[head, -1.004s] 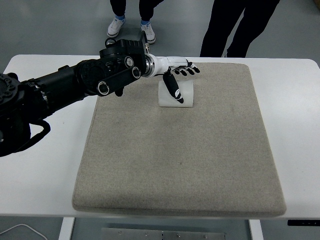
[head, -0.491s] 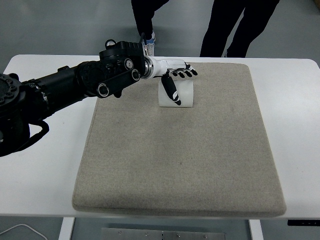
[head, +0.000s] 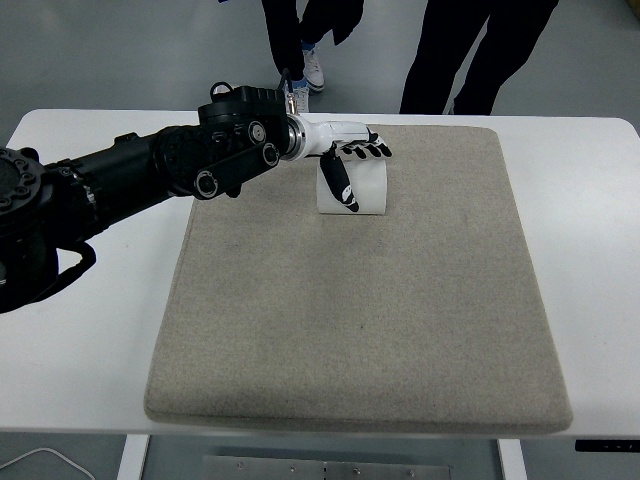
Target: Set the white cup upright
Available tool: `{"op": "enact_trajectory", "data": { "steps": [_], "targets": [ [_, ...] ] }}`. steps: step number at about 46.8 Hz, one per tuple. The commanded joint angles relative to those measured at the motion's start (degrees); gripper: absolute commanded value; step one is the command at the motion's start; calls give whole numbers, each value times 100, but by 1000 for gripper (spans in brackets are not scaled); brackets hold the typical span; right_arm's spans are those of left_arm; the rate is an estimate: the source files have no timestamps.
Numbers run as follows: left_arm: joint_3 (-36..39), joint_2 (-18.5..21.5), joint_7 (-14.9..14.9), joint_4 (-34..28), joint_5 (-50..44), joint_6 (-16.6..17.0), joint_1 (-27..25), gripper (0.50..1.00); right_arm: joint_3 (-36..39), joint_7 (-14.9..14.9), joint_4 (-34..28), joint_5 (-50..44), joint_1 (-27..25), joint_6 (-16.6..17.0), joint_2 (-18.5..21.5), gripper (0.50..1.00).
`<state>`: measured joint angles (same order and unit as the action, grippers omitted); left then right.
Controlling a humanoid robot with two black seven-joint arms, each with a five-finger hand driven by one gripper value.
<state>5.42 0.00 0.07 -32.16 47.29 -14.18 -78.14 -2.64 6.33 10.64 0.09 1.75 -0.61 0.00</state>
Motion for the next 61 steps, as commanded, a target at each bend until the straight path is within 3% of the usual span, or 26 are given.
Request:
{"op": "enact_trajectory", "data": {
  "steps": [1, 32, 35, 46, 54, 61],
  "targets": [
    [-6, 0, 1, -1, 35, -6, 1, 943, 0, 0, -1, 0, -8, 0, 0, 930],
    [-6, 0, 124, -36, 210, 38, 159, 943, 0, 0, -1, 0, 1, 0, 0, 930],
    [-6, 0, 124, -44, 219, 38, 168, 889, 0, 0, -1, 0, -8, 0, 0, 930],
    [-6, 0, 133, -36, 334, 56, 168, 795, 0, 0, -1, 0, 1, 0, 0, 930],
    [-6, 0, 230, -9, 325, 47, 159, 600, 0, 0, 8, 0, -8, 0, 0, 930],
    [-23, 0, 300, 8, 281, 47, 150, 527, 0, 0, -1, 0, -8, 0, 0, 930]
  ]
}}
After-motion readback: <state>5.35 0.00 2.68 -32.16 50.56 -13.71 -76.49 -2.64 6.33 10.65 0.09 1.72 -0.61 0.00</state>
